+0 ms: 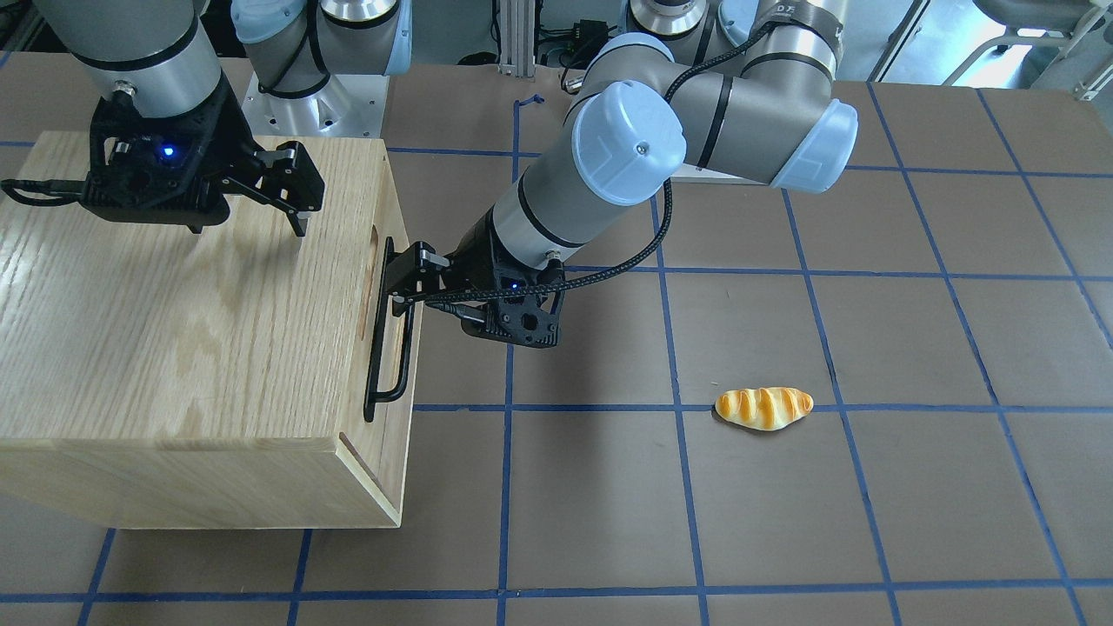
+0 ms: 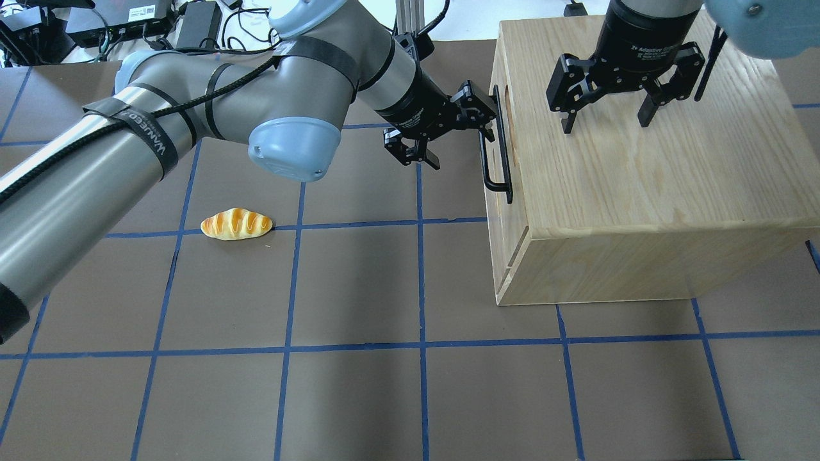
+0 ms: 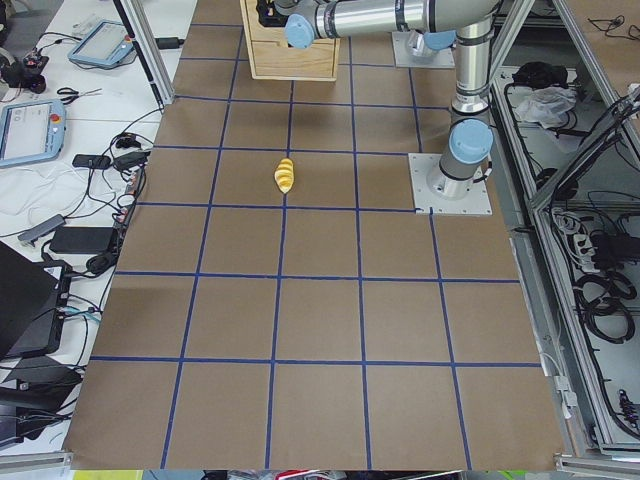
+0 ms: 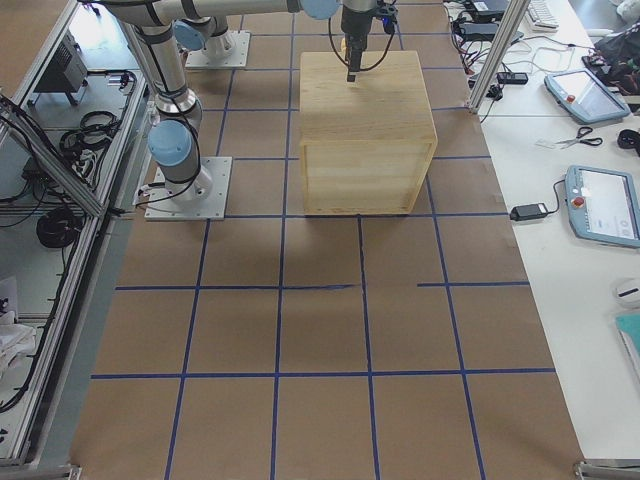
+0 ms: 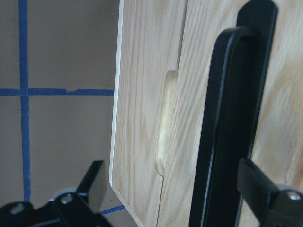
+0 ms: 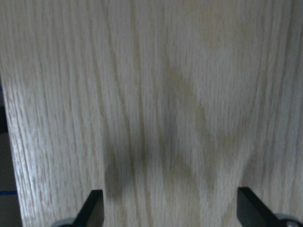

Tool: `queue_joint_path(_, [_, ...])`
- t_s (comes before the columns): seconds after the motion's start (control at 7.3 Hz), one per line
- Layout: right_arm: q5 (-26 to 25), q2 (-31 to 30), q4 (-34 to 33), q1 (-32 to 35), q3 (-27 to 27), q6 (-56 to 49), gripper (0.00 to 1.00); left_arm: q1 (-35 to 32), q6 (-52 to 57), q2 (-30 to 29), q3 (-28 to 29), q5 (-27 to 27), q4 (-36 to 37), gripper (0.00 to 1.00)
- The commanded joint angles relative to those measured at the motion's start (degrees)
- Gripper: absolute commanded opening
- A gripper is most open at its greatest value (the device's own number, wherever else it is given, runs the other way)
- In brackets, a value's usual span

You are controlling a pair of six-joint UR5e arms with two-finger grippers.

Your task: Open upper drawer

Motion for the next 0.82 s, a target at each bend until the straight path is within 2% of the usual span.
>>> queue_joint_path(0.0, [0.0,0.0,0.0,-0.1,0.0,-0.1,1.00,-0.1,0.0,-0.5,0.0,0.0,0.2,1.00])
queue_joint_path(0.68, [0.0,0.0,0.0,0.0,-0.1,-0.1,1.00,-0.9,0.9,-1.7,-0.1,0.8,1.4,1.00])
